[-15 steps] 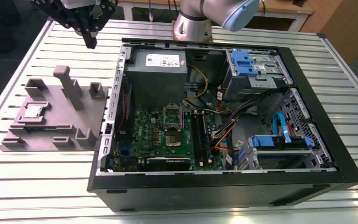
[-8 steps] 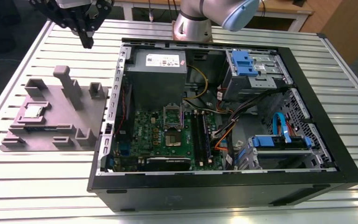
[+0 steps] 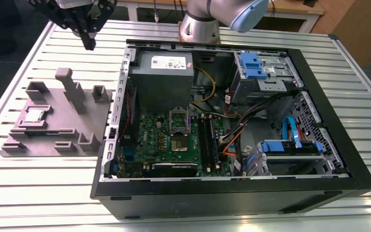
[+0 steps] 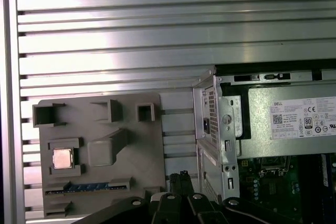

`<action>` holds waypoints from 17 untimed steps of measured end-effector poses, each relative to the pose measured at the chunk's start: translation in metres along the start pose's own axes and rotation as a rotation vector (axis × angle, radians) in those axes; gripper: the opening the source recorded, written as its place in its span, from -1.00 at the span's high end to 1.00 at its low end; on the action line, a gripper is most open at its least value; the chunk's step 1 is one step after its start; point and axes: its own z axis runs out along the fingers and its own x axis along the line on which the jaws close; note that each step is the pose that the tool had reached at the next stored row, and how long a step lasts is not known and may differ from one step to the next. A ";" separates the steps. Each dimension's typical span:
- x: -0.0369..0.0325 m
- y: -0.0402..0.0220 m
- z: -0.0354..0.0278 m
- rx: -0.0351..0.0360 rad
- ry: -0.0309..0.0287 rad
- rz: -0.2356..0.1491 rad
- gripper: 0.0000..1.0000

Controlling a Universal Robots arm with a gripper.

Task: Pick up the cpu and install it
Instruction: 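Reach for the cpu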

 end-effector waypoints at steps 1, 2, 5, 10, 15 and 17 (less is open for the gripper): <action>0.0003 0.0000 0.0000 0.0000 0.0000 0.000 0.80; 0.0005 0.0000 0.0000 0.0000 0.0000 0.000 0.80; 0.0012 -0.0001 0.0000 0.0000 0.0000 0.000 0.80; 0.0026 -0.0002 -0.0001 0.0000 0.0000 0.000 0.80; 0.0034 -0.0003 0.0000 0.0000 0.0000 0.000 0.80; 0.0045 -0.0003 -0.0001 -0.0001 0.0000 0.000 0.80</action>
